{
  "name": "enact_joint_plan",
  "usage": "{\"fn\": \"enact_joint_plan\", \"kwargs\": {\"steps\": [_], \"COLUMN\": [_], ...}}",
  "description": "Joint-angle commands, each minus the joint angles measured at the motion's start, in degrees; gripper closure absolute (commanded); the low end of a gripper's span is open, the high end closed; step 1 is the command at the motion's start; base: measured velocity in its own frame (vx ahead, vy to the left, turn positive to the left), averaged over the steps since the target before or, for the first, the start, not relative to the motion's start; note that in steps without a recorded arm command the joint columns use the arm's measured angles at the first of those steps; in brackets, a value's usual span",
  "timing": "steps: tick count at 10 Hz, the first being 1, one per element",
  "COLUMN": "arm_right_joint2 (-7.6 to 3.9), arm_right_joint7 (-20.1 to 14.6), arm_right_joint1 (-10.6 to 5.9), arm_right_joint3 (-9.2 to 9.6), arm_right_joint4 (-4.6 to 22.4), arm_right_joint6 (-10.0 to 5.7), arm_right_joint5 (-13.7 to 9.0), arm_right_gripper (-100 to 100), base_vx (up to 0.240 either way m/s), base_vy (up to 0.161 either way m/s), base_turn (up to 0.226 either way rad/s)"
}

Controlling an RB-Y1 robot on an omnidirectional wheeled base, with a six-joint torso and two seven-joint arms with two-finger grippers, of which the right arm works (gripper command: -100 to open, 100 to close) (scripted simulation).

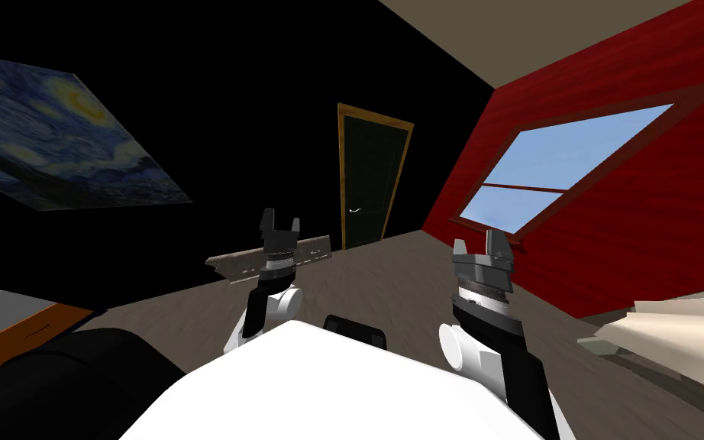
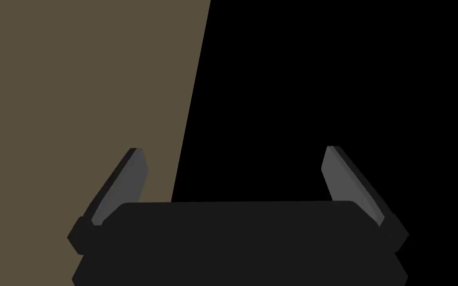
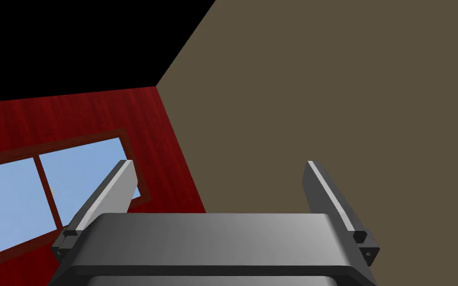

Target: Pull the door open

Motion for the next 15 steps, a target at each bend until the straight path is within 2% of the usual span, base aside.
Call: {"fn": "enact_joint_plan", "kwargs": {"steps": [1,6,7,15], "arm_right_joint2": [-0.50,-1.78,-2.20,-3.94], "arm_right_joint7": [-0.4,-1.6,-2.1,-4.4], "arm_right_joint1": [-0.67,-2.81,-3.58,-7.56], "arm_right_joint3": [-0.20,-0.83,-1.06,-2.23], "arm_right_joint4": [1.7,7.0,9.0,19.0], "arm_right_joint6": [-0.32,-1.34,-1.72,-3.62], "arm_right_joint5": [0.3,1.2,1.6,3.3], "arm_right_gripper": [-100,-100,-100,-100], "base_vx": [0.014,0.095,0.102,0.088], "base_vy": [0.055,0.004,0.024,0.017], "base_turn": [0.051,0.072,0.087,0.078]}}
